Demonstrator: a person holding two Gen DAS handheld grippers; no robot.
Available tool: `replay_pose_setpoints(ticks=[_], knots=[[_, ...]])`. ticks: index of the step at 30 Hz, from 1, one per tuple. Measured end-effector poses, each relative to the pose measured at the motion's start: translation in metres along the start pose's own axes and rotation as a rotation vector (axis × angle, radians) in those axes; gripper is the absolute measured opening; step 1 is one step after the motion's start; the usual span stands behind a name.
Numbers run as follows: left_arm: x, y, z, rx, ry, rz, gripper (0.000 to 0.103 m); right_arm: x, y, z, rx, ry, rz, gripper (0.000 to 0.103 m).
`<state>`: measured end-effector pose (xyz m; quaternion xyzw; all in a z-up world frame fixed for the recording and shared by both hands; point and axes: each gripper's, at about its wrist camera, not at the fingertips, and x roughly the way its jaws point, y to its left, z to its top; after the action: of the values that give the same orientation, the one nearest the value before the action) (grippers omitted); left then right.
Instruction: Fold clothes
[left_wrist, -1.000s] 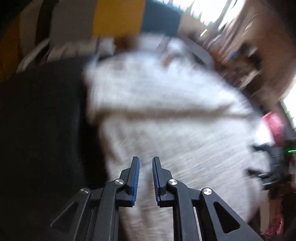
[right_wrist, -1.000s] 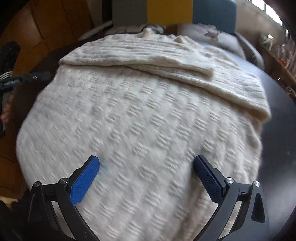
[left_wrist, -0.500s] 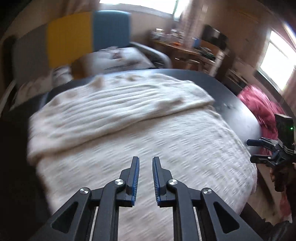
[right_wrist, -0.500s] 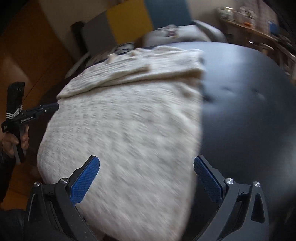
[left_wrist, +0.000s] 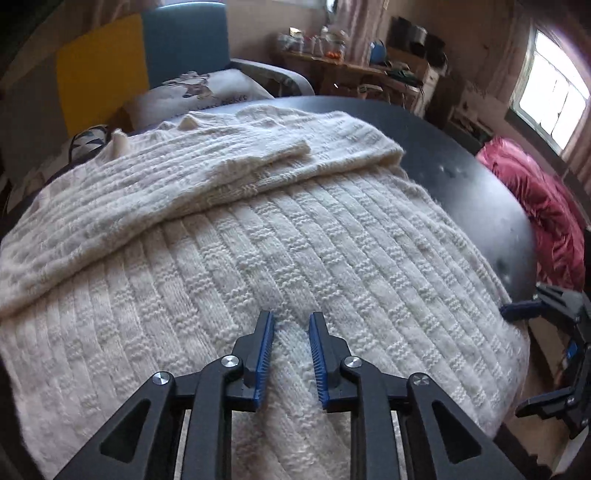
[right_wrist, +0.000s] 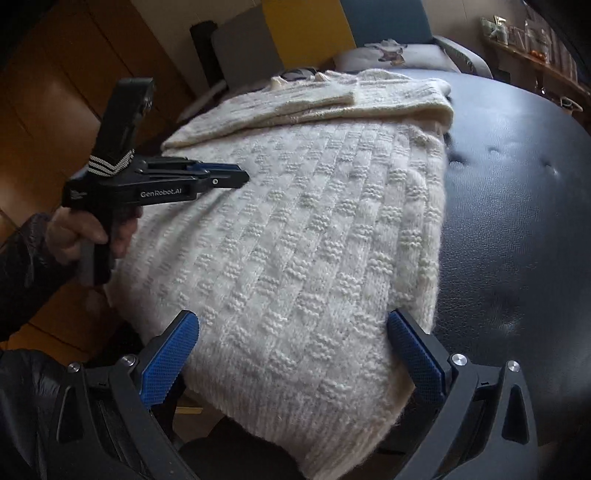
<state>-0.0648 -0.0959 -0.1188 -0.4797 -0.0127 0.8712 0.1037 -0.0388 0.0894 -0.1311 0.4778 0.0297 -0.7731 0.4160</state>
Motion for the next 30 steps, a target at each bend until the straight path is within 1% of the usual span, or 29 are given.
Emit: replay_pose_setpoints(ticks=[4, 5, 6, 8, 10, 13, 14, 16, 17, 20, 22, 26, 28, 30], knots=[[-0.016, 0.004, 0.000, -0.064, -0.013, 0.019, 0.020, -0.002, 0.008, 0.005, 0.018, -0.004, -0.034, 0.103], [-0.023, 0.007, 0.000, -0.068, -0.039, 0.019, 0.021, -0.004, 0.010, 0.009, 0.022, -0.020, -0.036, 0.103], [-0.028, 0.012, -0.003, -0.077, -0.047, 0.038, 0.022, -0.007, 0.012, 0.013, 0.022, -0.044, -0.039, 0.103], [-0.037, 0.024, -0.010, -0.104, -0.048, 0.069, 0.023, -0.004, 0.017, 0.025, 0.010, -0.078, -0.099, 0.103], [-0.036, 0.039, -0.016, -0.139, -0.036, 0.078, 0.023, 0.003, 0.023, 0.037, 0.000, -0.103, -0.170, 0.103], [-0.036, 0.055, -0.033, -0.174, -0.009, 0.115, 0.023, 0.031, 0.018, 0.043, 0.019, -0.040, -0.229, 0.103], [-0.038, 0.058, -0.037, -0.175, -0.024, 0.110, 0.023, 0.042, 0.017, 0.042, 0.026, -0.020, -0.263, 0.103], [-0.041, 0.060, -0.042, -0.168, -0.030, 0.106, 0.023, 0.054, 0.024, 0.037, -0.038, -0.016, -0.341, 0.103], [-0.041, 0.060, -0.041, -0.166, -0.029, 0.107, 0.023, 0.055, 0.026, 0.036, -0.051, -0.022, -0.356, 0.103], [-0.042, 0.059, -0.040, -0.160, -0.023, 0.108, 0.023, 0.050, 0.019, 0.037, -0.013, -0.015, -0.323, 0.103], [-0.042, 0.059, -0.038, -0.160, -0.019, 0.107, 0.023, 0.045, 0.015, 0.045, 0.014, -0.010, -0.306, 0.103], [-0.040, 0.066, -0.033, -0.158, -0.015, 0.139, 0.023, 0.039, 0.015, 0.079, -0.005, -0.067, -0.347, 0.103], [-0.039, 0.068, -0.034, -0.153, -0.011, 0.146, 0.023, 0.047, 0.011, 0.098, 0.007, -0.073, -0.369, 0.103], [-0.037, 0.069, -0.035, -0.147, -0.013, 0.144, 0.023, 0.058, 0.002, 0.108, 0.031, -0.059, -0.381, 0.103]])
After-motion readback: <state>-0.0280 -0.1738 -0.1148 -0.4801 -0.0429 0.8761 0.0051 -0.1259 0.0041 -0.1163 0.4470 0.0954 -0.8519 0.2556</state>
